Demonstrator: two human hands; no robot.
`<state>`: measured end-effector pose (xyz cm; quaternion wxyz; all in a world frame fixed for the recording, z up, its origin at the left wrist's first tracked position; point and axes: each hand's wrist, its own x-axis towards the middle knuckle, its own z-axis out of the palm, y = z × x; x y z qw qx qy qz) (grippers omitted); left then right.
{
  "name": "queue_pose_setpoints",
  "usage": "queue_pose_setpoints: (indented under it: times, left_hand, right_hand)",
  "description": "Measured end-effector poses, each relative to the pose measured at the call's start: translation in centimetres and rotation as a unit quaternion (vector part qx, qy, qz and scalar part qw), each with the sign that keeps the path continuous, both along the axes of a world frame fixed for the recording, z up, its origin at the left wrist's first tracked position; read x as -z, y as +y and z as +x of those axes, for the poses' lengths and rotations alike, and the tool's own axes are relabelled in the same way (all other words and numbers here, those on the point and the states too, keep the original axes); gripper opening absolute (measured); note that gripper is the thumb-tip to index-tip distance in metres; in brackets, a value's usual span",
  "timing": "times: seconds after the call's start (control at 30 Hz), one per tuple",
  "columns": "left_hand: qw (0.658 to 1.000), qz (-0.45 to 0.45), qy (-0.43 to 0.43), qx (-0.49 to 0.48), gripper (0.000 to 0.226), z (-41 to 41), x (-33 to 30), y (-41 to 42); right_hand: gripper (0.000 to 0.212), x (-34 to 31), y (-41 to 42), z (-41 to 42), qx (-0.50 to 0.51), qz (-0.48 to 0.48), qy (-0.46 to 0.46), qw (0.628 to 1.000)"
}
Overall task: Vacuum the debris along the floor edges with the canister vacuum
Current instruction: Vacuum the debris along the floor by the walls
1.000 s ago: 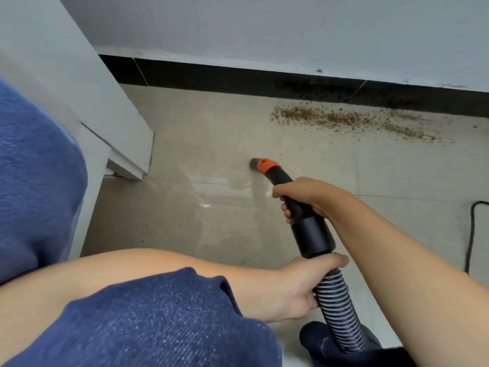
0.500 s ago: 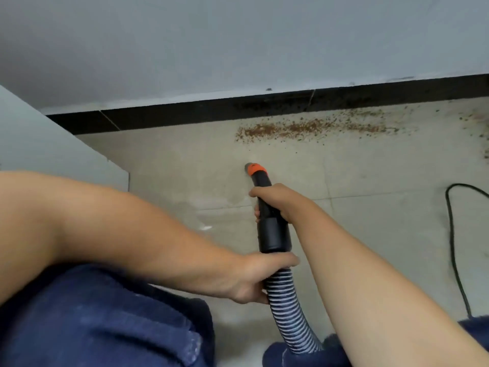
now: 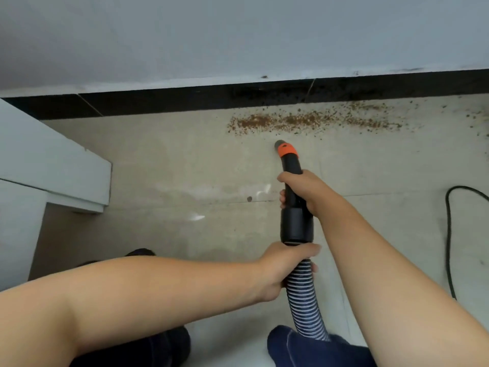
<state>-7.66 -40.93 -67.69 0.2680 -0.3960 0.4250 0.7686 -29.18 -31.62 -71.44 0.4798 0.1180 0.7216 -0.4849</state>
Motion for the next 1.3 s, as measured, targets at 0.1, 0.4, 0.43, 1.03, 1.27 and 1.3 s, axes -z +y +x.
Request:
queue_pose_setpoints:
  times: [0.1,0.4,0.43,1.03,1.27,1.3]
  left_hand:
    - [0.999,0.048,-0.013,0.021,0.015,-8.0,0.3,8.5]
    - [0.996,0.074,-0.038,-0.042,0.013,-10.2,1.3,9.2]
    - [0.995,0.074,-0.041,-0.047,0.013,-9.9,1.6,8.7]
    - [0.995,0.094,-0.035,0.029,0.016,-7.0,0.8,-0.2]
    - [0.993,0.11,-0.022,0.026,0.014,-10.5,1.2,2.4]
    - [0.993,0.113,-0.024,0.021,0.014,-10.7,1.3,2.6]
  right_hand:
    - [0.014,-0.6,1.7,-1.7,0.052,0.023,0.004,0.998]
    - [0.016,-1.2,1.2,-3.2,0.021,0.019,-0.01,1.0]
    - [0.016,-1.1,0.4,-2.8,0.009,0.013,-0.009,1.0]
    - [0.025,-0.7,-7.7,0.3,-0.017,0.014,0.006,1.0]
    - [0.03,-1.0,-4.6,-3.4,0.025,0.073,0.035,0.996]
    - [0.029,-1.0,-4.4,-3.6,0.027,0.076,0.037,0.996]
